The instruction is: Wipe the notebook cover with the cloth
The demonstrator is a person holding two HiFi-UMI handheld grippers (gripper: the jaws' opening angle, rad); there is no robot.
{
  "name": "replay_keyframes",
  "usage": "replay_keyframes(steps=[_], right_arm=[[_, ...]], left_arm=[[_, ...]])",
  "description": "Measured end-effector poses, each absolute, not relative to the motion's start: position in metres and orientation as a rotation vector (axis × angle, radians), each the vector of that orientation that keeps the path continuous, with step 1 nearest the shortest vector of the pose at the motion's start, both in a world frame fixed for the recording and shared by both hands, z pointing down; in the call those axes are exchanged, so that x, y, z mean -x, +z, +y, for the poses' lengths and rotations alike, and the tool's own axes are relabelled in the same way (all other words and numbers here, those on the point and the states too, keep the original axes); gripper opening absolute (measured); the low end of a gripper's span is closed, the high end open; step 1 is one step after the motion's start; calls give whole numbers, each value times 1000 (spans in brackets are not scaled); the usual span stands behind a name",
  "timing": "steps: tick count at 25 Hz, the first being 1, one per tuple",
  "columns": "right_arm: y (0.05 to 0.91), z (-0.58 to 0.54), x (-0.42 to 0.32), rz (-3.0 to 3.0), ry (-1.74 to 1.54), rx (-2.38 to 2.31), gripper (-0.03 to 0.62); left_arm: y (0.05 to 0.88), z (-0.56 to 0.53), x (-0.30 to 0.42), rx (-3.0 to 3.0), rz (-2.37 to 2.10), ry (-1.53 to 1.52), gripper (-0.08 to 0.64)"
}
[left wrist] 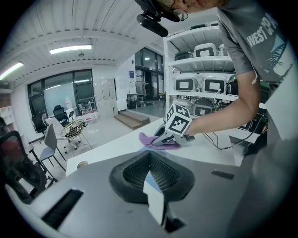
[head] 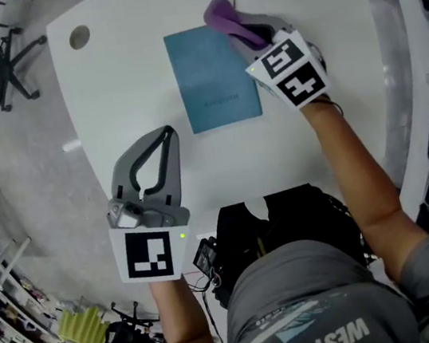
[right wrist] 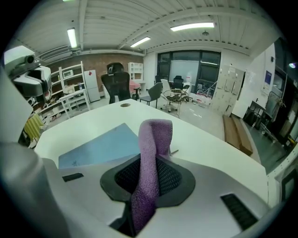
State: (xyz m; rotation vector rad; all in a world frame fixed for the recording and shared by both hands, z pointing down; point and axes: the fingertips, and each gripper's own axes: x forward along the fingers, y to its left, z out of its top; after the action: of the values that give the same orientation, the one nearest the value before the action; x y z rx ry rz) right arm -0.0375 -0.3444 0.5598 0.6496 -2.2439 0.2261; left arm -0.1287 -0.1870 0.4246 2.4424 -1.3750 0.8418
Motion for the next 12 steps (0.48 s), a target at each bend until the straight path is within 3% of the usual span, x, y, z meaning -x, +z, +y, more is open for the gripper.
replay_keyframes(steps=[12], right_arm=[[562,-360,63,-2257,162,-577,87]], left_arm=[[431,-191,125,-2406,-1396,829,3]])
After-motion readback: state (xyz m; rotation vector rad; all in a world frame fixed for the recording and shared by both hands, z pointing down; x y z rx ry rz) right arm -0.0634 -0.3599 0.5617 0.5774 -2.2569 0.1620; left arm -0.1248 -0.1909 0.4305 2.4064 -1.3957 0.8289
